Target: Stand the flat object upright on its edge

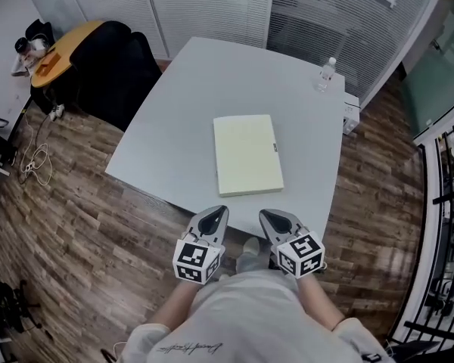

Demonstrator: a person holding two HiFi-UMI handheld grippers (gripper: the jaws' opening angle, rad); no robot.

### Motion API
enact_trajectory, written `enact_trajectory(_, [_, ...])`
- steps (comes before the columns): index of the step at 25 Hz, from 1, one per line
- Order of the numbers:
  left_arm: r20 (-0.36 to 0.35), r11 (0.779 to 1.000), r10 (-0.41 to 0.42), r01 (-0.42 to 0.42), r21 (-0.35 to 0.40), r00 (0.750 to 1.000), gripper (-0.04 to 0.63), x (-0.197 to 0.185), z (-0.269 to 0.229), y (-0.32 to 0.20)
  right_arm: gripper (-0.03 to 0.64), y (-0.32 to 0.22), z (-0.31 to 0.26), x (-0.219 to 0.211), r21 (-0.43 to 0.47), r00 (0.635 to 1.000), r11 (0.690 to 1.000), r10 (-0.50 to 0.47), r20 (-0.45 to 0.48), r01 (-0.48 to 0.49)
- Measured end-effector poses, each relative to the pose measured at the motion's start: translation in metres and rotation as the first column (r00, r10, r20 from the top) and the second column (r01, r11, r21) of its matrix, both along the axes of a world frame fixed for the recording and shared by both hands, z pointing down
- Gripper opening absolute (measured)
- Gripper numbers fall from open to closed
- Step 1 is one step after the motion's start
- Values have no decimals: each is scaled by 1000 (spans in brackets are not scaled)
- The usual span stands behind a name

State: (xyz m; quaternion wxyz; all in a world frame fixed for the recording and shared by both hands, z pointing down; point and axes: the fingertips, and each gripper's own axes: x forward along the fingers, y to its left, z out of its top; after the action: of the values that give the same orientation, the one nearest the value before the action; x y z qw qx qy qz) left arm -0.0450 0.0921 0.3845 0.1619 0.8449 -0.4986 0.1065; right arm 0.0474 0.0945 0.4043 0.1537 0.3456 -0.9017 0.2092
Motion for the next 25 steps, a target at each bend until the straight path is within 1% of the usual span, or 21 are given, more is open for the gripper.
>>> enact_trajectory(8, [10, 999, -29, 29, -27, 1000, 11, 10, 9, -32, 25, -40, 5, 12, -11, 999, 999, -31, 10, 32])
enact_trajectory(13, [31, 999, -42, 42, -20, 999, 11, 13, 7, -47, 25, -58, 8, 19, -20, 999, 999, -45, 5, 45])
enact_trajectory(16, [48, 999, -32, 33, -21, 998, 11, 13, 6, -51, 25, -63, 9, 18, -27, 999, 999, -40, 5, 41])
enact_trajectory(22, [45, 999, -11, 13, -32, 999, 12, 5, 5, -62, 25, -76, 10, 9, -37, 1000, 999, -24, 2, 24])
enact_trajectory(25, [34, 998, 4, -3, -55, 999, 11, -3, 10, -67, 25, -80, 13, 8, -47, 1000, 999, 4, -10, -5])
